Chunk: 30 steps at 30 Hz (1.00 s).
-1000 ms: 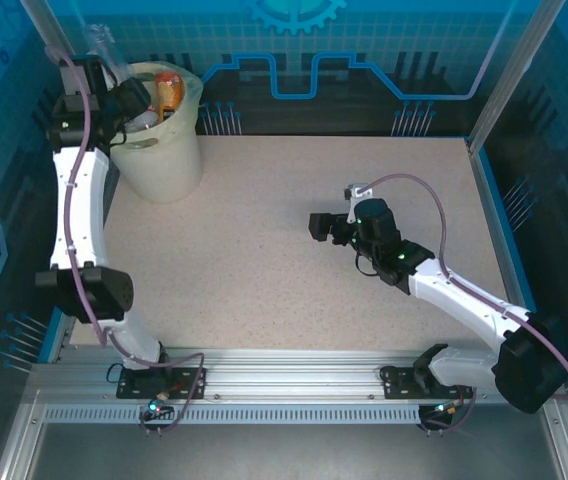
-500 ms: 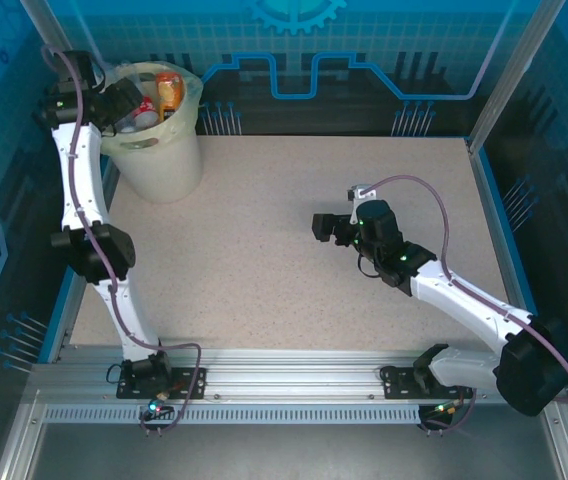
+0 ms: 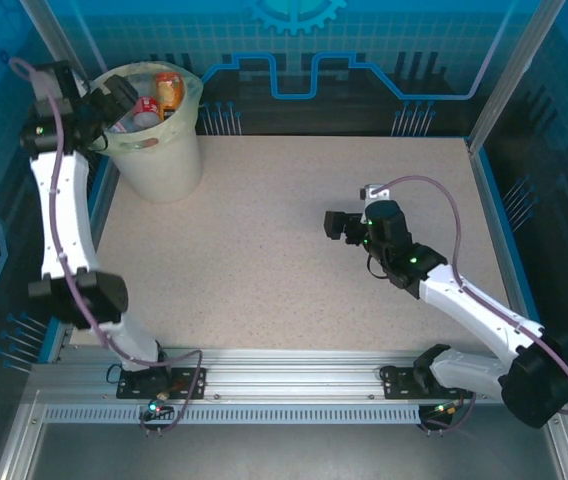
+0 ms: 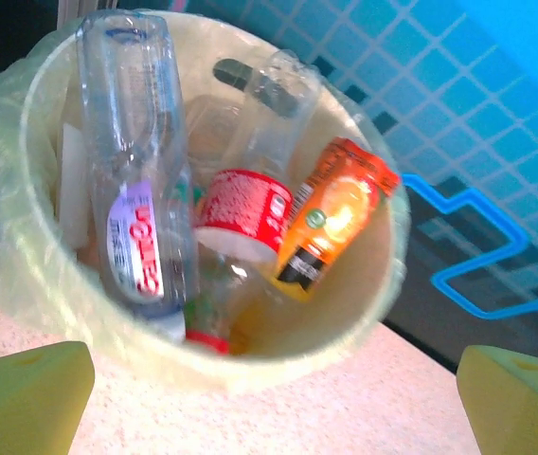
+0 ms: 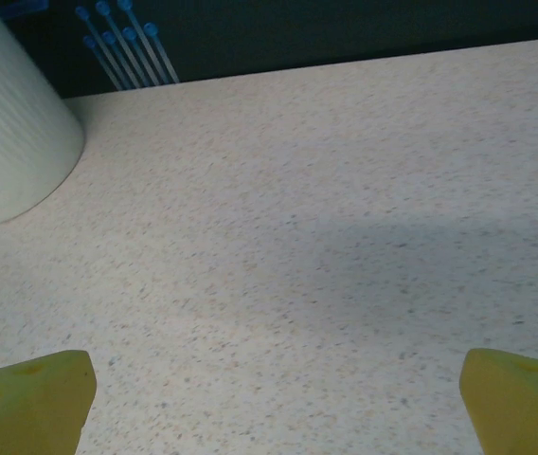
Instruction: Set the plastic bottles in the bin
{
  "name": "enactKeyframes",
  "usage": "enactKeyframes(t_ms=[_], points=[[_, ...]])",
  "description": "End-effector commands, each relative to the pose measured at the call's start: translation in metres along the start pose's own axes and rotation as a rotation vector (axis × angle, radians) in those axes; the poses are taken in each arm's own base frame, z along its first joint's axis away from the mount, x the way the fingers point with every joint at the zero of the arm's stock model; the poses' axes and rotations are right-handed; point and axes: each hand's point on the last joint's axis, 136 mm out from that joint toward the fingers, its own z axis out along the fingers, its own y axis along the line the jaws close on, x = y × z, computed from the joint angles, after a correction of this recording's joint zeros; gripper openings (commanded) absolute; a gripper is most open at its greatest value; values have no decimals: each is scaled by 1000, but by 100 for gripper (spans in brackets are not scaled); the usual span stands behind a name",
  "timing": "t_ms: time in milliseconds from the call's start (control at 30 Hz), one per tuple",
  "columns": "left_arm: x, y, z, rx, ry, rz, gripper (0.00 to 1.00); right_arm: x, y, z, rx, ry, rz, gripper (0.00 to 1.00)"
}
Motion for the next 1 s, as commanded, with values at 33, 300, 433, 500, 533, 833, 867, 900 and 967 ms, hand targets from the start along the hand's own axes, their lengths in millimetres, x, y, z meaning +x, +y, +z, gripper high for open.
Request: enactKeyframes(t_ms=[33,300,433,500,533,833,867,900,967], points=[[-9,-18,-42,135,-158,-45,99,-17,-33,-18,105,-42,12,100],[36,17,-69,139,-244,-111,99,-16,-98,-36,243,-98,117,100],[73,52,-58,101,-262,-129,99,-9,-133,-35,322,-98,148,100],[90,70,-50,64,-262,-100,99,-4,-150,-33,369,-90,156,100],[97,78,-45,43,-256,-85,99,-1,-157,-32,386,-85,155,100],[162,141,-5,-101,-182,51,99,22,-187,0,397,-52,14,100],[171,148,-1,-110,-170,63,99,24,-187,5,387,-55,-7,100],[178,154,3,-123,-161,63,99,27,-186,12,370,-48,-33,100],[192,163,10,-125,-146,47,99,32,-183,22,337,-34,-68,100]])
